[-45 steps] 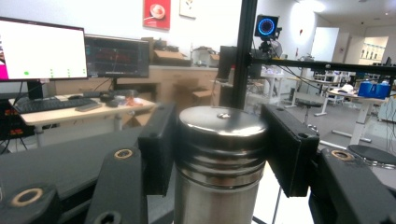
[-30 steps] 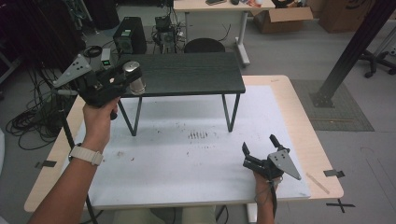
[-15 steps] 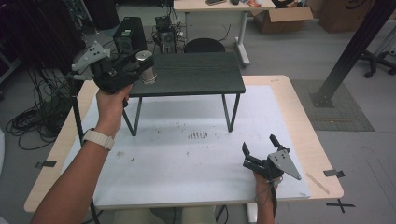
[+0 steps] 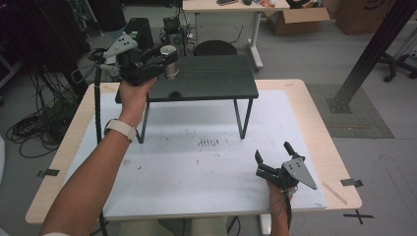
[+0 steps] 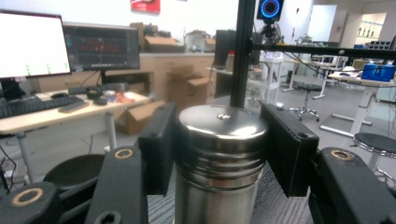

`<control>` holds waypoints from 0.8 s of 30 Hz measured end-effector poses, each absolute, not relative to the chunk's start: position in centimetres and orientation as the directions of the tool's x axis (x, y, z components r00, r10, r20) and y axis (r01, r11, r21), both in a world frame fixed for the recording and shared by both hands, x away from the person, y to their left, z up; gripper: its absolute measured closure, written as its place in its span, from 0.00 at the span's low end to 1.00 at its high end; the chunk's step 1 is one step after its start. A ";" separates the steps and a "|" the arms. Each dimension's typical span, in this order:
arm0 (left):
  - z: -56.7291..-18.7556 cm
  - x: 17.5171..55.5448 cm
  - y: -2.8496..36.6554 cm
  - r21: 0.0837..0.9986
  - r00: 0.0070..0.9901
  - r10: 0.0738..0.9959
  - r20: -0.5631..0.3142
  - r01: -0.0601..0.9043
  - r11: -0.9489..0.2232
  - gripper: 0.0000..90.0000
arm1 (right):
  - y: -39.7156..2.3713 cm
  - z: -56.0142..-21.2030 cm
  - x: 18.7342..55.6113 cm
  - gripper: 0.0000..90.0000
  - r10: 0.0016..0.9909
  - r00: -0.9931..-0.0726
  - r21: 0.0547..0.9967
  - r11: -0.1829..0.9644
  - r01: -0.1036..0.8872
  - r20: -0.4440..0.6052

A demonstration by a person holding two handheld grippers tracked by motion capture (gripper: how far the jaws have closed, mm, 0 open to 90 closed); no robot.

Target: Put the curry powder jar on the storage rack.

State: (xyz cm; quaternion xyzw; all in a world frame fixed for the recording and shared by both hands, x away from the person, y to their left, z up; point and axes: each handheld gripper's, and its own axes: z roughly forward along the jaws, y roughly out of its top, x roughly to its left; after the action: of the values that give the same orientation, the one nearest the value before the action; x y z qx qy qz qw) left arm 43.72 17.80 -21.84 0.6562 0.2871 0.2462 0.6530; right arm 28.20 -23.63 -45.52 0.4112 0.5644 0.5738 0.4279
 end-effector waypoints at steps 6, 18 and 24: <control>-22.6 45.0 17.2 0.995 0.703 0.706 -0.083 0.102 0.015 0.54 | -23.6 -45.5 28.2 0.00 0.955 -0.297 1.000 0.003 -0.028 -0.011; -23.0 46.4 15.3 0.984 0.677 0.735 -0.031 0.148 -0.094 0.54 | -23.6 -45.5 28.2 0.00 0.953 -0.303 1.000 0.001 -0.030 -0.010; -22.9 46.6 15.3 0.977 0.659 0.752 -0.027 0.176 -0.119 0.54 | -23.7 -45.5 28.2 0.00 0.952 -0.307 0.999 0.003 -0.033 -0.013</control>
State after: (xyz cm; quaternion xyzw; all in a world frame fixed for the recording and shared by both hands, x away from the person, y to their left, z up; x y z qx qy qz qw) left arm 46.62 15.29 -22.93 0.7051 0.3291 0.2498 0.5763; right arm 28.15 -23.66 -45.53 0.4060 0.5657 0.5776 0.4261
